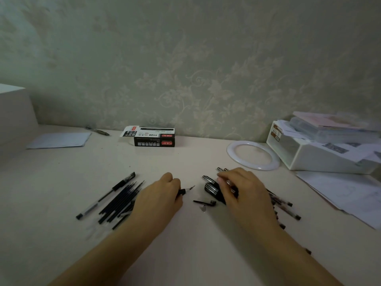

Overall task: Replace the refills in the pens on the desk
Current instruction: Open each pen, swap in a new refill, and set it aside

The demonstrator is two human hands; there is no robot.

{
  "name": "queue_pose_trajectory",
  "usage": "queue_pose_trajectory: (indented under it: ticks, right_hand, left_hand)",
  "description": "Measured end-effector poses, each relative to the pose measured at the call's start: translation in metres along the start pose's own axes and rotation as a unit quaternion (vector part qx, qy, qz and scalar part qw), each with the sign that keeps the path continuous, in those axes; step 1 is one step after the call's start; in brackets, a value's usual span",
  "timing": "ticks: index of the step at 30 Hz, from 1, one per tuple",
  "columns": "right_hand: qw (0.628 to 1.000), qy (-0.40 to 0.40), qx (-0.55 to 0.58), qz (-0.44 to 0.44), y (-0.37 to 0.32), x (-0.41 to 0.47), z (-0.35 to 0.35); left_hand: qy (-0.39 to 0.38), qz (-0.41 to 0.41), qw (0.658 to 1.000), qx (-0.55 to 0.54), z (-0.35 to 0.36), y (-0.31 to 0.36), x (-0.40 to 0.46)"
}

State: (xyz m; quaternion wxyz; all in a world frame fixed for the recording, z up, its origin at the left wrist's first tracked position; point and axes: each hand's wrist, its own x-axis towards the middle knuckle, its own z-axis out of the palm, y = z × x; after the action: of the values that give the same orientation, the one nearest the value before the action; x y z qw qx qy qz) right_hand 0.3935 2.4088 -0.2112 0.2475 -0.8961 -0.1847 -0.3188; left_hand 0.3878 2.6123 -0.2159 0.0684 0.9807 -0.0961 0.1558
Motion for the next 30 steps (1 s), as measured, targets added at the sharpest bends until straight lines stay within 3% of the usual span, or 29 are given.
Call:
queue_pose_trajectory:
  ticks: [3,6,9,12,15,18,22,24,30]
  right_hand:
    - [0.999,0.002,0.047,0.005,-0.004,-0.003,0.004]
    - [0.975,0.004,0.196,0.103,-0.009,-0.003,0.003]
    - [0.890,-0.068,0.395,0.216,-0.020,-0.001,0.002]
    - [0.825,-0.125,0.503,0.224,-0.029,-0.004,0.002]
    - [0.828,-0.102,0.495,0.243,-0.026,-0.004,0.004]
    - [0.823,-0.014,0.481,0.301,-0.015,0.001,0.003]
    - [0.760,0.069,0.545,0.347,-0.004,0.004,-0.002]
    - [0.740,0.066,0.567,0.356,-0.004,0.003,0.001]
    - [0.757,0.050,0.551,0.349,-0.005,0.000,0.009]
  left_hand:
    - [0.019,-0.015,1.000,-0.008,-0.002,0.001,0.001]
    - [0.123,0.007,0.989,-0.080,-0.011,0.004,-0.001]
    - [0.190,0.080,0.961,-0.185,-0.018,0.012,-0.005]
    - [0.153,0.112,0.953,-0.237,-0.013,0.020,-0.010]
    - [0.127,0.112,0.951,-0.260,-0.007,0.019,-0.010]
    - [0.078,0.103,0.962,-0.239,-0.001,0.013,-0.011]
    - [0.025,0.096,0.972,-0.212,0.008,0.008,-0.010]
    - [0.020,0.094,0.968,-0.230,0.011,0.007,-0.008]
    - [0.045,0.095,0.963,-0.250,0.013,0.003,-0.001]
